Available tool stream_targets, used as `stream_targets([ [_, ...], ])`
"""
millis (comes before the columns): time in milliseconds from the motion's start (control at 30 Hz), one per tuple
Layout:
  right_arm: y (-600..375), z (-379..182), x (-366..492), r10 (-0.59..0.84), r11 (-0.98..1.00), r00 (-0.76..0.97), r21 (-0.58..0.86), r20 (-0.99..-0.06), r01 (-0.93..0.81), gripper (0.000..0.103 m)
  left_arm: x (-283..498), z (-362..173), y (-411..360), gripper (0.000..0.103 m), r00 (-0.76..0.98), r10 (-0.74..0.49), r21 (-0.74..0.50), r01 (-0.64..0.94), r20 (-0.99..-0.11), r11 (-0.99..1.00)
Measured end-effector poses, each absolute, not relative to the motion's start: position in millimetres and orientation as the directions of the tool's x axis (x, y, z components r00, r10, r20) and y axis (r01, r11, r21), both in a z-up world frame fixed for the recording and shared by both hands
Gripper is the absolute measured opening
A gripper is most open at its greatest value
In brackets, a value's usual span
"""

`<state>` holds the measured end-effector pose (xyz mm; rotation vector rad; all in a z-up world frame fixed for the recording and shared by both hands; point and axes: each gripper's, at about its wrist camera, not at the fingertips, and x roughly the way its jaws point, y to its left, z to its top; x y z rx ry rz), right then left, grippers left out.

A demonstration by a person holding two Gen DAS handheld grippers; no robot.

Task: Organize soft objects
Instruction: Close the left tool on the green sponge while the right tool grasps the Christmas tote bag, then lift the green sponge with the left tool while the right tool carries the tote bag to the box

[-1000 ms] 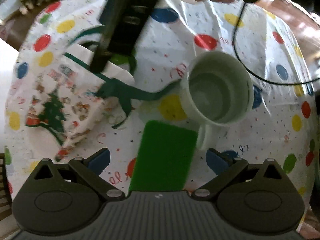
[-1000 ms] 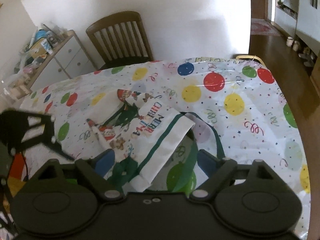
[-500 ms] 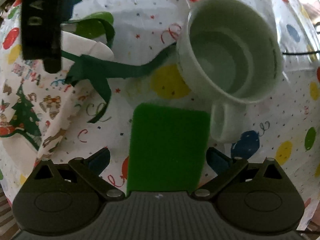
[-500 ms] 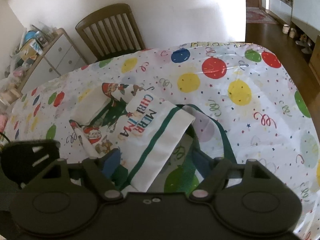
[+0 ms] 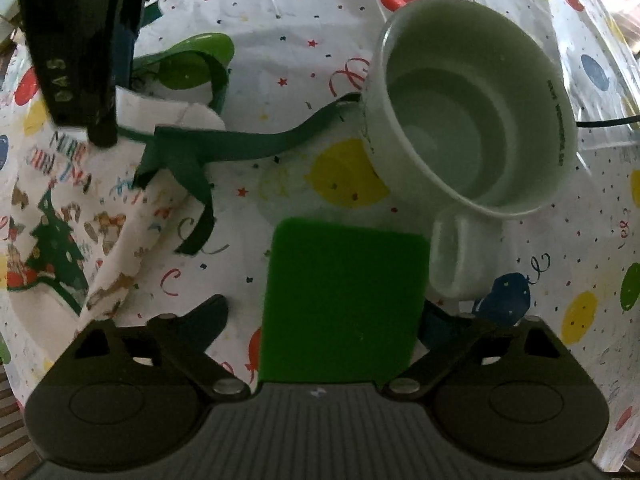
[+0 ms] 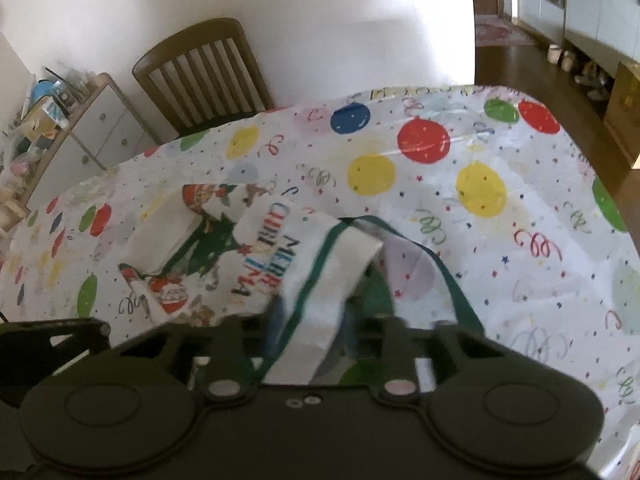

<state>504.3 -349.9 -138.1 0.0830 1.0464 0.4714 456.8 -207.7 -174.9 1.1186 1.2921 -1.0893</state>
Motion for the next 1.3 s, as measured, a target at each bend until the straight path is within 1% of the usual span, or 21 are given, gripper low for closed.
stream_targets([
  [67,-352,-135,503,0.417,0.898,0.424,0.292,-0.804,-0.329,0.012,459,-169,-206,0.069,0.001,0.008,0.002,0.988,-1.0,0.156],
  [100,-353,-134,502,0.418,0.898,0.432,0.291,-0.799,-0.331,0.009,461,-166,-206,0.069,0.003,-0.001,0.003,0.986,-1.0,0.166],
  [133,-354,-132,501,0.422,0.896,0.439,0.292,-0.794,-0.334,0.004,462,-162,-205,0.069,0.005,-0.007,0.003,0.984,-1.0,0.179],
  [167,-354,-130,500,0.425,0.896,0.446,0.294,-0.788,-0.334,0.001,464,-160,-204,0.069,0.007,-0.012,0.005,0.982,-1.0,0.189],
  [400,-356,-116,493,0.429,0.897,0.501,0.29,-0.752,-0.334,0.001,466,-150,-197,0.069,0.047,-0.028,0.04,0.973,-0.998,0.227],
  [600,-365,-103,491,0.408,0.911,0.546,0.281,-0.732,-0.304,0.001,483,-130,-181,0.069,0.138,-0.042,0.116,0.936,-0.99,0.333],
  [800,-373,-83,485,0.438,0.898,0.565,0.317,-0.699,-0.305,0.0,490,-106,-169,0.069,0.24,-0.052,0.195,0.88,-0.969,0.433],
  [900,-374,-71,479,0.447,0.894,0.58,0.315,-0.681,-0.319,0.0,489,-95,-164,0.069,0.33,-0.035,0.277,0.839,-0.943,0.468],
  [1067,-370,-52,467,0.457,0.888,0.596,0.3,-0.661,-0.349,0.0,492,-74,-146,0.069,0.431,-0.005,0.351,0.741,-0.902,0.572],
  [1300,-370,-26,454,0.454,0.889,0.632,0.278,-0.628,-0.364,0.0,484,-30,-117,0.069,0.525,0.01,0.36,0.568,-0.851,0.74],
])
